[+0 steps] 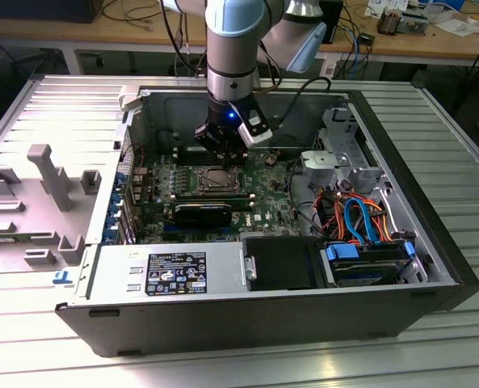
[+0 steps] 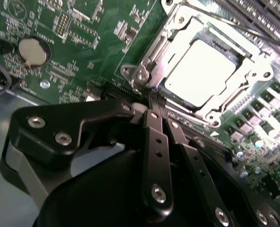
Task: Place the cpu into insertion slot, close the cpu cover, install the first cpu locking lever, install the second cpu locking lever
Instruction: 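Install the first cpu locking lever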
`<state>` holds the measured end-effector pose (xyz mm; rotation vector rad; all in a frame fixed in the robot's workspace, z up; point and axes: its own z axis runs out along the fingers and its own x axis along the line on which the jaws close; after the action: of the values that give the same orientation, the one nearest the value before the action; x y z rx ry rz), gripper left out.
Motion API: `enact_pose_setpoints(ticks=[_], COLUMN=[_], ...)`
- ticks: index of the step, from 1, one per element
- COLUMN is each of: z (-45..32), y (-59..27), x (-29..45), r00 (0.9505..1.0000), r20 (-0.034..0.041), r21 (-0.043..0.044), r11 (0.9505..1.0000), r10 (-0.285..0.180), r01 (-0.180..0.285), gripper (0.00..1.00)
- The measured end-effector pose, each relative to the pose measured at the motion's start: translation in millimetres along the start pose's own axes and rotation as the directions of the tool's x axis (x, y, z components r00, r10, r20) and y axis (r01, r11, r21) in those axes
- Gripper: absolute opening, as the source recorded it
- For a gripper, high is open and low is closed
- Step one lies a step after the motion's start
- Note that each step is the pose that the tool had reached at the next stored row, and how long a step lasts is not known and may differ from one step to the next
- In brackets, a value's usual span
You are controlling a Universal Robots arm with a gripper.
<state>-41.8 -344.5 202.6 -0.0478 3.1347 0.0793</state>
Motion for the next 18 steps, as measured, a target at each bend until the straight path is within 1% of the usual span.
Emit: enact_pose_setpoints(ticks=[2,6,9,11,18], z=[-1.3,-8.9,-9.3,-9.4,-9.5], y=[0.2,0.4,-1.4,-4.3,-4.6], x=[-0.1,0.0,0.0,0.1,0.1], r00=[1.0000,1.0000,1.0000,1.0000,1.0000], r20=[0.0005,-0.0001,-0.0001,0.0000,-0.0001], r21=[-0.0009,0.0002,0.0003,0.0003,0.0004], r11=[1.0000,1.0000,1.0000,1.0000,1.0000], r10=[0.000,0.000,0.000,0.000,0.000], r01=[0.000,0.000,0.000,0.000,0.000], gripper=[0.11,0.11,0.11,0.11,0.11])
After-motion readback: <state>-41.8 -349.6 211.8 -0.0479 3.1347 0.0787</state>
